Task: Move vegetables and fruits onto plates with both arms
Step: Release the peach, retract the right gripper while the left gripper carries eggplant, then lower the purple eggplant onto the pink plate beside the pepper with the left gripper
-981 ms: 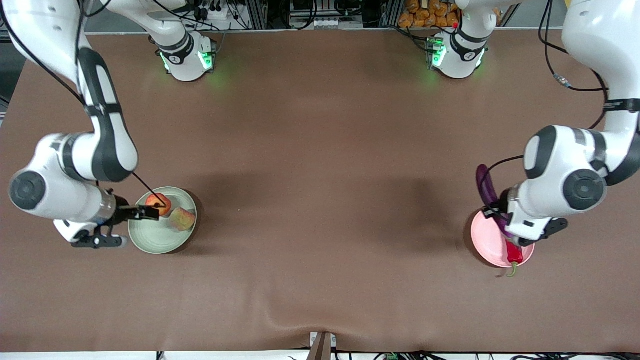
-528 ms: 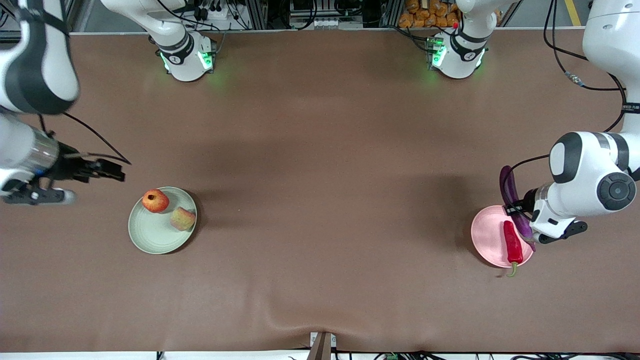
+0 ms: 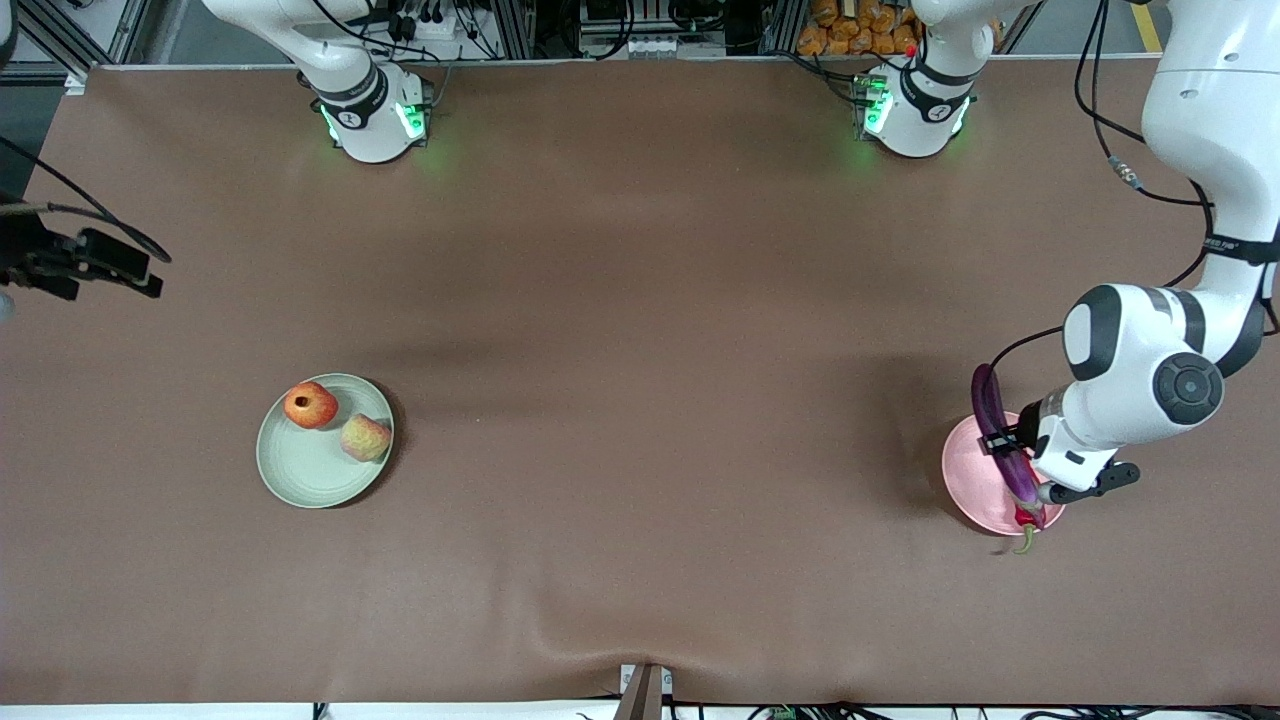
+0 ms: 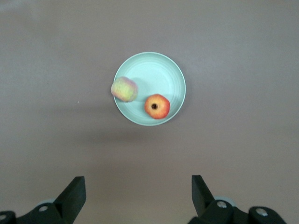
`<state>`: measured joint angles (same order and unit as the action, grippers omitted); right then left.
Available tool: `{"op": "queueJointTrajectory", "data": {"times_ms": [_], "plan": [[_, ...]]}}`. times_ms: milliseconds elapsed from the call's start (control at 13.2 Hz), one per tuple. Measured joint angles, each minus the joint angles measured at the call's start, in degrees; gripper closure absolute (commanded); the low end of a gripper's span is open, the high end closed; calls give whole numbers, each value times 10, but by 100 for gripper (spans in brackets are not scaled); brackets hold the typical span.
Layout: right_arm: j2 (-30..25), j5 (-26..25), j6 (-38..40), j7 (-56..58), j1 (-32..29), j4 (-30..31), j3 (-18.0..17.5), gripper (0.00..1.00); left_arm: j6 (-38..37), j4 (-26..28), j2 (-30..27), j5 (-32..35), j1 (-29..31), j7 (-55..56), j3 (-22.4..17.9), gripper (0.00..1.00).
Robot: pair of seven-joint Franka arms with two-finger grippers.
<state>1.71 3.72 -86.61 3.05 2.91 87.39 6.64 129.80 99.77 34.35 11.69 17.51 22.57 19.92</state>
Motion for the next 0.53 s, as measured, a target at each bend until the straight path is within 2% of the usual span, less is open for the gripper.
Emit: {"op": "queueJointTrajectory", "data": {"times_ms": [226,528], "plan": [[-21,-4,24,-11,0,14,0,0,20,-3,15,0,-2,0,0,100],[-24,-15,34,-28,0,-2,-4,0,39,-12,32,0,-2,0,0,100]]}}
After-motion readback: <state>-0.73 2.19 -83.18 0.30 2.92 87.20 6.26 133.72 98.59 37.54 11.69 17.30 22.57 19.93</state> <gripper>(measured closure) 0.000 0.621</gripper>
